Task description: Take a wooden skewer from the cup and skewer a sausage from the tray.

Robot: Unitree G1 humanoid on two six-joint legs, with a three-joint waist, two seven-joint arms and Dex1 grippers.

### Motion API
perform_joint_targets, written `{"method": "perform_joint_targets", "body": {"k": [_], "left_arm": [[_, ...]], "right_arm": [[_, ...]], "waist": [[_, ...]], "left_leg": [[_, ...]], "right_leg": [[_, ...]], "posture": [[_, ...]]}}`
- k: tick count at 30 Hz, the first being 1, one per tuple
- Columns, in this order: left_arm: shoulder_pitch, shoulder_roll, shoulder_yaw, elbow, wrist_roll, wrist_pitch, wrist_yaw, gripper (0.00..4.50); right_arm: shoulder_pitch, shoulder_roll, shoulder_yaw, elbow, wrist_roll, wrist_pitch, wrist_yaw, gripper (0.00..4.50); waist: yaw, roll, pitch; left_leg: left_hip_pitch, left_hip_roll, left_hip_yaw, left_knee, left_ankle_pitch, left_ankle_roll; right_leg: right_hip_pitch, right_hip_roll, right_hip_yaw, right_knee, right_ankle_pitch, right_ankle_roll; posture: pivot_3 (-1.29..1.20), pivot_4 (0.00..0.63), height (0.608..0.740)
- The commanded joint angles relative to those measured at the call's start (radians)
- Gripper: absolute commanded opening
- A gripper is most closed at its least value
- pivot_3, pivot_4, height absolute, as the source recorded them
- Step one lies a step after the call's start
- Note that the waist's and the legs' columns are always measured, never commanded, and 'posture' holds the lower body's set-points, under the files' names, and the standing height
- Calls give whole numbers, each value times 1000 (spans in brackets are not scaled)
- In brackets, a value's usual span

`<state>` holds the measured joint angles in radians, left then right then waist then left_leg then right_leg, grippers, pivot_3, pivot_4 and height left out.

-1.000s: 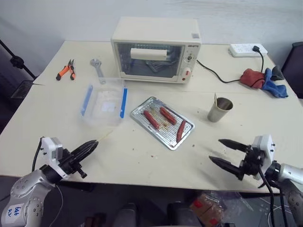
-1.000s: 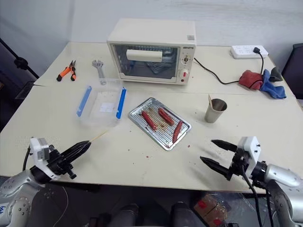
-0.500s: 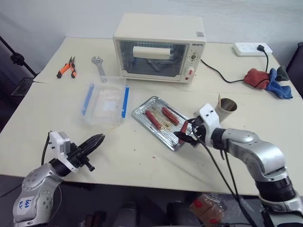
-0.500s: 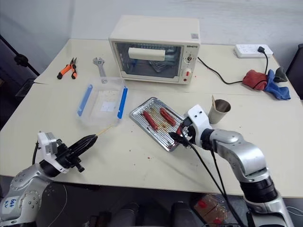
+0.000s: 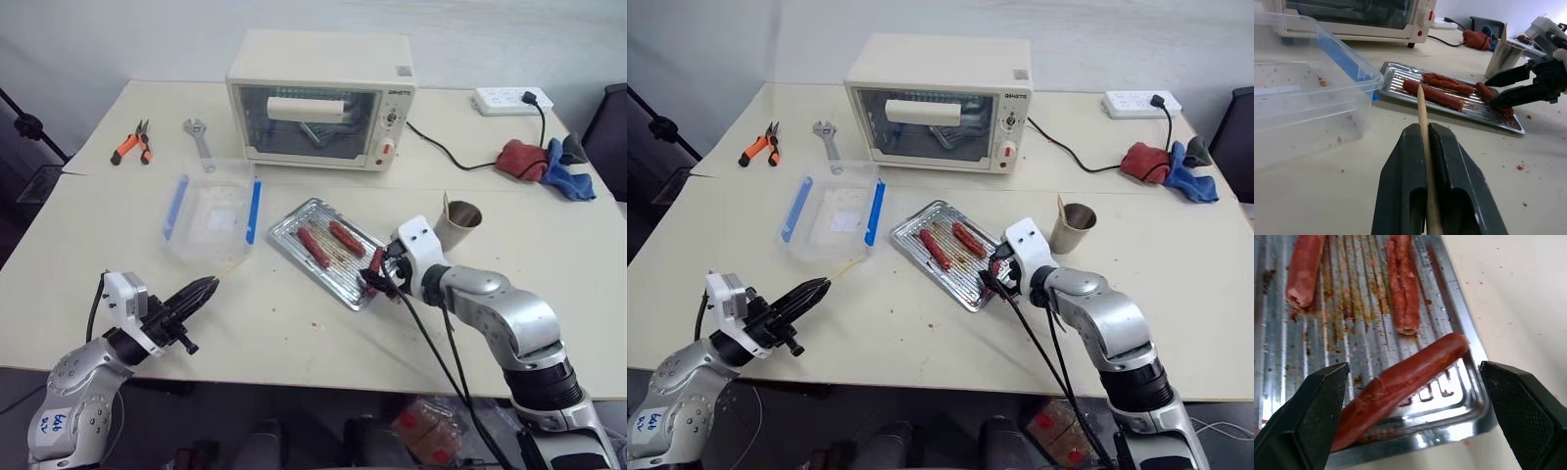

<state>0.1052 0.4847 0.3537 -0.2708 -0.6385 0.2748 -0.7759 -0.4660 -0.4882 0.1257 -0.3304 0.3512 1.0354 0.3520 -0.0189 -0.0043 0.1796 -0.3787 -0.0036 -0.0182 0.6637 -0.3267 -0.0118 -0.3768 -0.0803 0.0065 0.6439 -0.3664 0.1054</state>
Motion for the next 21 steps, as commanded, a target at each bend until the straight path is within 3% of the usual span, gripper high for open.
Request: {"method": "perform_joint_targets", "body": {"k": [1,4,7,14,21], "left_arm": [[-12,3,2,-30,-2,-21,3,0],[-22,1,-4,-25,1,-23,3,0],[-29,1,-9,-23,2,-23,5,0],[-30,3,-11,-27,2,-23,11,0],[-32,4,-14,-25,4,-24,12,0]], "right_arm": [[-27,17,3,-15,-12,4,-2,4462],[-42,31,14,6,-20,14,-5,4462],[-54,45,22,25,-33,25,-10,3879],[-60,56,36,45,-50,9,6,1464],[-75,60,49,57,-68,-9,22,1464]], "waist": [[-6,0,0],[-9,0,0],[-9,0,0],[-9,0,0],[-10,0,0]], "left_leg": [[0,0,0,0,0,0],[0,0,0,0,0,0],[0,0,0,0,0,0],[0,0,0,0,0,0],[0,0,0,0,0,0]], "right_leg": [[0,0,0,0,0,0],[0,0,0,0,0,0],[0,0,0,0,0,0],[0,0,0,0,0,0],[0,0,0,0,0,0]], "posture": [[0,150,740],[0,150,740],[0,150,740],[0,150,740],[0,150,740]]}}
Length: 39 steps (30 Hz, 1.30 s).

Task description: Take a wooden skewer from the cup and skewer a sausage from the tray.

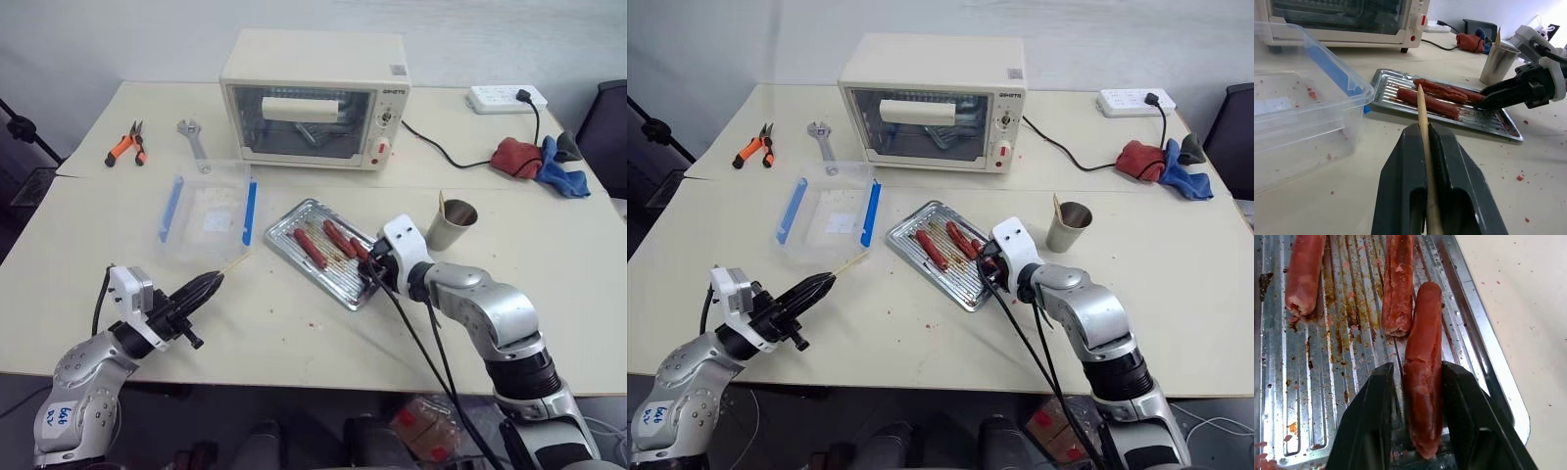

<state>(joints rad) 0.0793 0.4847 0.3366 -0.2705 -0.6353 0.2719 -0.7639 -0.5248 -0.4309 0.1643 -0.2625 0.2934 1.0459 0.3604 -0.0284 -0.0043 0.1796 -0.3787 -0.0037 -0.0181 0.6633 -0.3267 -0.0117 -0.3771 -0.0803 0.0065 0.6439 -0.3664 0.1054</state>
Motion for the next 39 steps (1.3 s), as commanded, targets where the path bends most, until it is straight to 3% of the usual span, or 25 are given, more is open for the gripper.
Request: {"method": "perform_joint_targets", "body": {"k": [1,10,25,39], "left_arm": [[-6,4,3,-25,2,-22,-1,0],[-6,1,1,-24,6,-29,-1,0],[-6,1,-14,-27,12,-43,1,0],[-8,-1,-20,-33,9,-40,7,0]], "right_arm": [[-19,-4,16,-16,-10,-20,24,1464],[-7,-44,20,-49,-8,-38,87,1464],[-126,-10,104,187,-130,-226,133,1464],[-181,-6,107,319,-164,-350,256,1464]], "waist": [[0,0,0],[0,0,0],[-1,0,0],[-1,0,0]], "left_leg": [[0,0,0,0,0,0],[0,0,0,0,0,0],[0,0,0,-1,0,0],[0,0,0,0,0,0]], "right_leg": [[0,0,0,0,0,0],[0,0,0,0,0,0],[0,0,0,0,0,0],[0,0,0,0,0,0]], "posture": [[0,150,740],[0,150,740],[0,150,740],[0,150,740]]}}
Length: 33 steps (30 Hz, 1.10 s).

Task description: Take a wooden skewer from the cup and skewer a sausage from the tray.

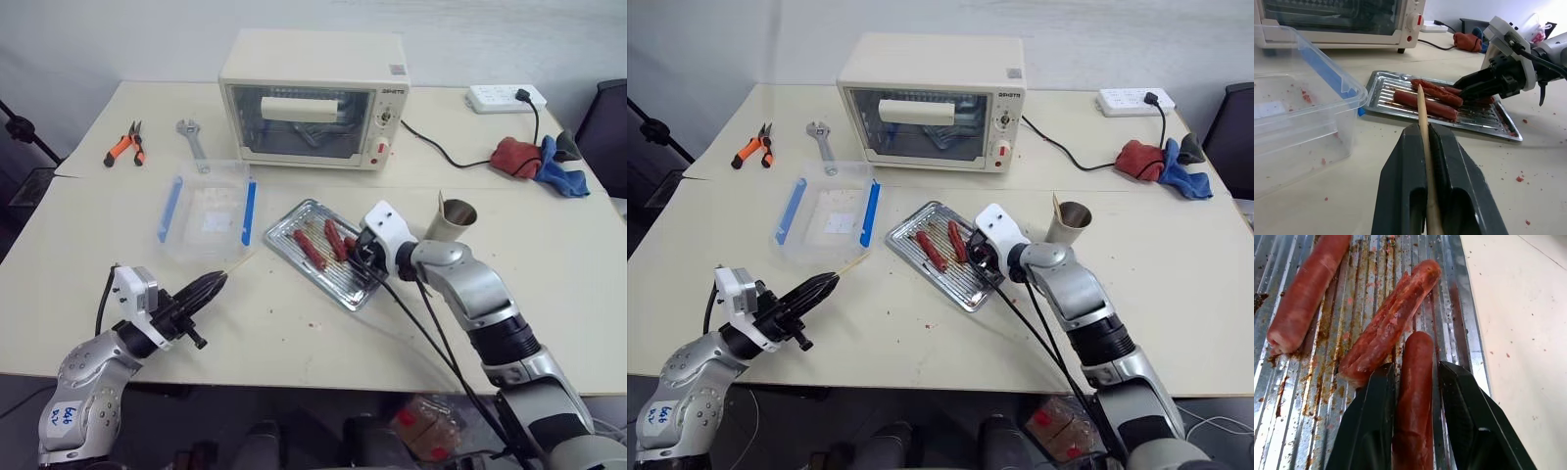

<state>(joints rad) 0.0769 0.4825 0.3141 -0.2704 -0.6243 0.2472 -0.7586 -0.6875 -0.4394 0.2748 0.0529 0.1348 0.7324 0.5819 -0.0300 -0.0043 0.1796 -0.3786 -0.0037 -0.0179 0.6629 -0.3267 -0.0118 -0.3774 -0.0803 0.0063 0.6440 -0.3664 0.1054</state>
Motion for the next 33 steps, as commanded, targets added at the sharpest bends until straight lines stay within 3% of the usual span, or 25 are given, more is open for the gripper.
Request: {"method": "perform_joint_targets", "body": {"k": [1,5,11,18,21,33], "left_arm": [[-6,2,2,-33,-3,-15,2,0],[-9,2,2,-32,-2,-15,2,0],[-12,16,-11,-43,7,-18,-16,0],[-79,137,-123,-88,19,9,-171,0],[-114,185,-174,-97,16,21,-236,0],[-235,211,-257,-68,17,60,-333,0]], "right_arm": [[-20,1,-5,10,-4,-40,43,1289],[-25,-5,-22,20,-3,-61,67,288],[-20,-83,-53,-72,18,-114,164,288],[46,-277,-56,-234,124,-439,567,288],[83,-310,-50,-277,183,-478,689,288],[82,-290,-19,-321,173,-413,711,288]], "waist": [[0,0,0],[0,0,0],[1,0,0],[3,-1,1],[2,-1,1],[3,-1,1]], "left_leg": [[0,0,0,0,0,0],[0,0,0,0,0,0],[0,0,0,0,0,0],[0,0,0,0,0,0],[0,0,0,0,0,0],[0,1,0,0,0,0]], "right_leg": [[0,0,0,0,0,0],[0,0,0,0,0,0],[0,0,0,0,0,0],[1,0,0,-2,0,0],[1,1,0,-2,0,0],[1,0,0,-2,0,0]], "posture": [[0,150,740],[0,150,740],[0,150,740],[0,150,740],[0,150,740],[0,150,740]]}}
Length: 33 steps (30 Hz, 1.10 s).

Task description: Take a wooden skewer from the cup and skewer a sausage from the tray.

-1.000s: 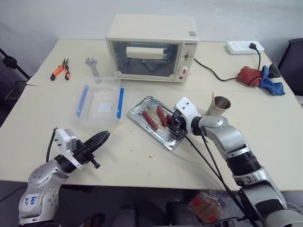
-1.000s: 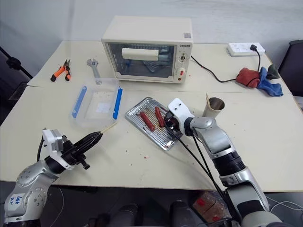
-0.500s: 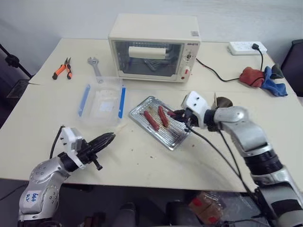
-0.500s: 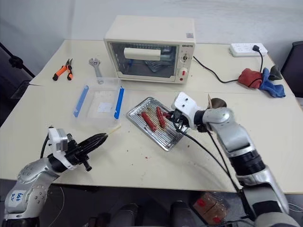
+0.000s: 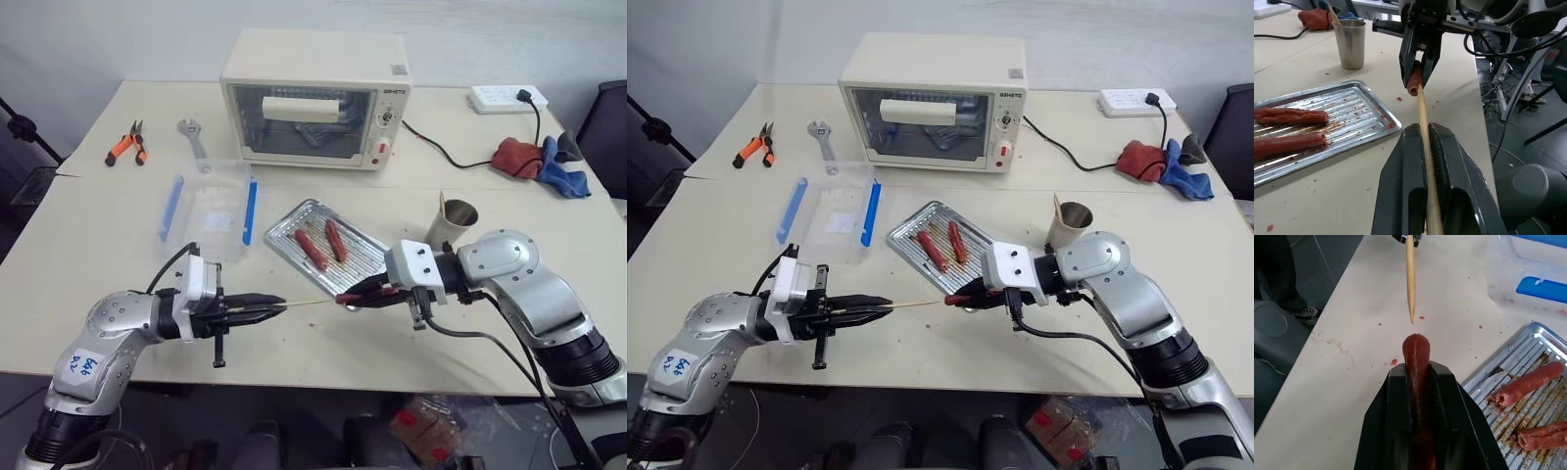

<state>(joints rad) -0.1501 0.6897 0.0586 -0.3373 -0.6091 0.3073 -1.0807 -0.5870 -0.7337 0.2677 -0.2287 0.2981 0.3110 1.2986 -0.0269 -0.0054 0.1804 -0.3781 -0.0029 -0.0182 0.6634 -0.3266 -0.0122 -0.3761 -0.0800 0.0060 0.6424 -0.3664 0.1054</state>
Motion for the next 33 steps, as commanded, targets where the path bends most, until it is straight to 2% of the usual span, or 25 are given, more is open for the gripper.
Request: {"method": "perform_joint_targets", "body": {"k": [1,33], "left_arm": [[-9,4,-3,2,4,-1,-13,0],[-23,-25,-21,30,35,-24,-26,0]], "right_arm": [[-17,5,-14,-43,12,13,-9,288],[0,21,-25,-69,44,53,-21,288]], "waist": [[0,0,0],[0,0,0]], "left_leg": [[0,0,0,0,0,0],[0,0,0,0,0,0]], "right_leg": [[0,0,0,0,0,0],[0,0,0,0,0,0]], "posture": [[0,150,740],[0,150,740]]}}
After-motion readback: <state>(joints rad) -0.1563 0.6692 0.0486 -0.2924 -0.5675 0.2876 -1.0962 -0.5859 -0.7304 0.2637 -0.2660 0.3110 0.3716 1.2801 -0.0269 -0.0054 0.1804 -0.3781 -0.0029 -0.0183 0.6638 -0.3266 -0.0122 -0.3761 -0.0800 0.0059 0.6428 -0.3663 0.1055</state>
